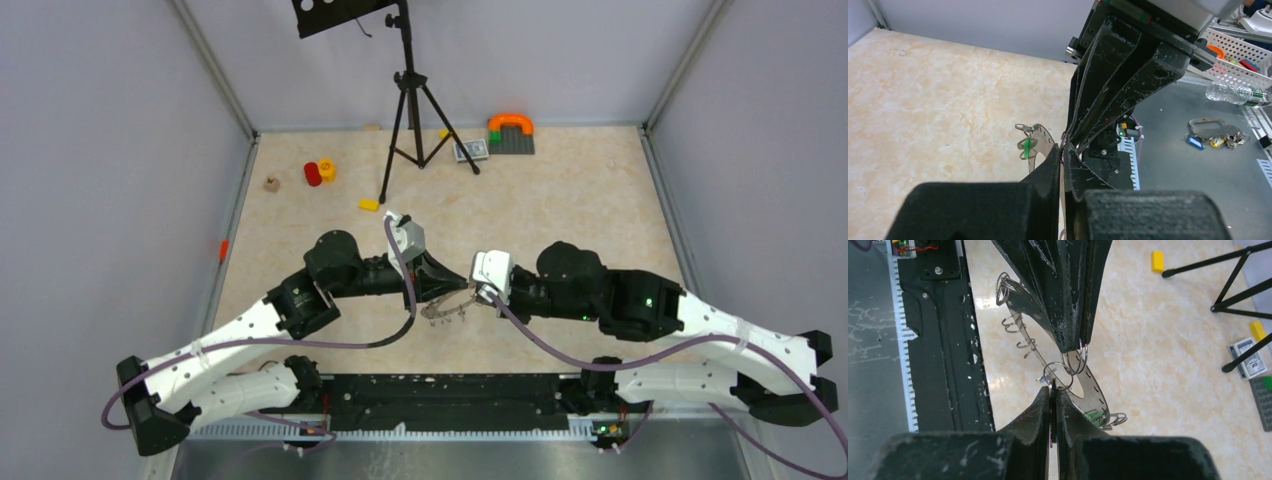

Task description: Remove the keys from the keyring

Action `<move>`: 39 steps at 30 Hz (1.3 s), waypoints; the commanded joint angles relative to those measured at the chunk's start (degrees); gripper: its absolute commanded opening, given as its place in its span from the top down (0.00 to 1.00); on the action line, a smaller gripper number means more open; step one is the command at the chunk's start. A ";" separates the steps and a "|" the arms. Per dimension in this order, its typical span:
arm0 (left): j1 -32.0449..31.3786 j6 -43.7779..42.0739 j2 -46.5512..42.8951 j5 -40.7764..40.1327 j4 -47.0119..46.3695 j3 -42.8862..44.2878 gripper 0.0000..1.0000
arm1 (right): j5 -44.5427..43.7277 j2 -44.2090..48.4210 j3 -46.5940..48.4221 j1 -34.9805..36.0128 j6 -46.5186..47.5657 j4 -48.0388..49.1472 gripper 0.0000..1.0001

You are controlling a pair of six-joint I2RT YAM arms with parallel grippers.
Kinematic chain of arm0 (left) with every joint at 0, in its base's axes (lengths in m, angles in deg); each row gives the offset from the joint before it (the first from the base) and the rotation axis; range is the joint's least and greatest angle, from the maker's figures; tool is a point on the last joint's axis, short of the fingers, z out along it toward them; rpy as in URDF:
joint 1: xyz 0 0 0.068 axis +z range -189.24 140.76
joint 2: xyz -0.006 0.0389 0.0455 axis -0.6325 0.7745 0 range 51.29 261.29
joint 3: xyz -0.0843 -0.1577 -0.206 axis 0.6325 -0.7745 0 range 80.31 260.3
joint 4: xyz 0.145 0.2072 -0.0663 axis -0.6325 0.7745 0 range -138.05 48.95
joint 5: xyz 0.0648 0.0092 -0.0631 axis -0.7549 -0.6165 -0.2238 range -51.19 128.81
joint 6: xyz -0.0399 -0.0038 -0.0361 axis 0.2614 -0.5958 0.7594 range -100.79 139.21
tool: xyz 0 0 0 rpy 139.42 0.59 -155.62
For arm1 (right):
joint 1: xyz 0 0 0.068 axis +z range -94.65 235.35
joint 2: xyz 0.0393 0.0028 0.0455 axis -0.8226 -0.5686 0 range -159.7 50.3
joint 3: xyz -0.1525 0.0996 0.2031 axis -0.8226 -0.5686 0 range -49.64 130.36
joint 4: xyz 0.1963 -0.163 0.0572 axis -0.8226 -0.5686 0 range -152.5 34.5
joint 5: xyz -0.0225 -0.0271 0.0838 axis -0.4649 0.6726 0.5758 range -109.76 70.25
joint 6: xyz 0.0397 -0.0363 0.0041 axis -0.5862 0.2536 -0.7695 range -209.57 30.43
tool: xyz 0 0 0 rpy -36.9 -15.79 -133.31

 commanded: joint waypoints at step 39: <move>0.03 1.68 -2.71 -0.04 -9.12 -2.23 1.00 | -3.48 15.31 -17.36 0.01 -12.79 36.72 0.74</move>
